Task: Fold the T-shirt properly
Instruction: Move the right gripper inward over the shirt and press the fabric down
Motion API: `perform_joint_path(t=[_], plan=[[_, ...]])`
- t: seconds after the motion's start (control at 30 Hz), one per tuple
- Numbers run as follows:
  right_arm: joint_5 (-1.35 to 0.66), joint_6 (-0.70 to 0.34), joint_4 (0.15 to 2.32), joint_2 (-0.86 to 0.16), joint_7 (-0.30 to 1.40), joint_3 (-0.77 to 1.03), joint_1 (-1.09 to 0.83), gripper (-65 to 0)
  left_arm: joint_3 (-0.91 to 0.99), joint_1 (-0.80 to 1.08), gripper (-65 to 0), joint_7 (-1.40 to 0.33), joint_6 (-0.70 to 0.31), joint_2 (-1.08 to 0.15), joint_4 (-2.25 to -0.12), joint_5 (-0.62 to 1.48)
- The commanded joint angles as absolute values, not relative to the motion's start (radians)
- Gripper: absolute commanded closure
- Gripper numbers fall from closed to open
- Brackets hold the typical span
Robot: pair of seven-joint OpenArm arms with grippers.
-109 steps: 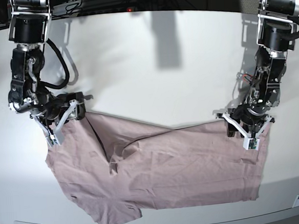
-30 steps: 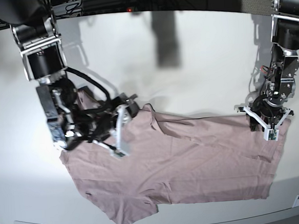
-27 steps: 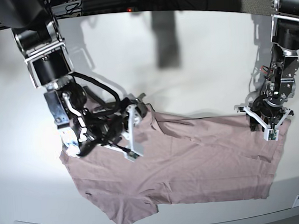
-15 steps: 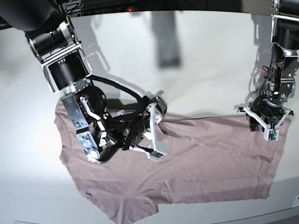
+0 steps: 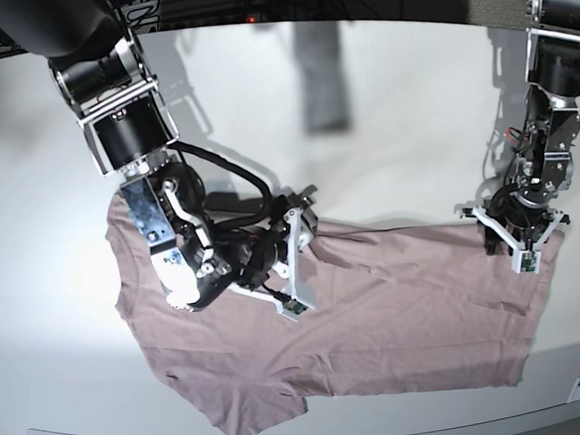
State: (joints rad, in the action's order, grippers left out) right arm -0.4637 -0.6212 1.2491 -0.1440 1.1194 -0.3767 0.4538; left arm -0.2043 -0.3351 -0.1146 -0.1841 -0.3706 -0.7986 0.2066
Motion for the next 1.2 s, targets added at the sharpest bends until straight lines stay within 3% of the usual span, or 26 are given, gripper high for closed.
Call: perform_joint_path(t=[0.0,0.1,0.5,0.67,1.17], plan=[[-0.475,-0.619,1.261,-0.141,1.112,-0.373,0.484,-23.2,-0.204,-0.343,-21.4,-0.159,-0.181,-0.38,-0.801,0.194],[-0.472,-0.601,1.26,-0.142,1.125,-0.373,0.479,-17.8,-0.204,-0.343,-21.4,-0.159,-0.181,-0.38,-0.801,0.194],[-0.473,-0.602,1.171,-0.141,1.069,-0.373,0.479,-17.3,-0.204,-0.343,-21.4,-0.159,-0.181,-0.38,-0.801,0.194],[-0.475,-0.602,1.166,-0.141,1.065,-0.373,0.482,0.0,-0.204,-0.343,-21.4,-0.159,-0.181,-0.38,-0.801,0.194],[-0.469,-0.594,1.167,-0.144,1.026,-0.371,0.614,0.0,-0.204,-0.343,-21.4,-0.159,-0.181,-0.38,-0.801,0.194]])
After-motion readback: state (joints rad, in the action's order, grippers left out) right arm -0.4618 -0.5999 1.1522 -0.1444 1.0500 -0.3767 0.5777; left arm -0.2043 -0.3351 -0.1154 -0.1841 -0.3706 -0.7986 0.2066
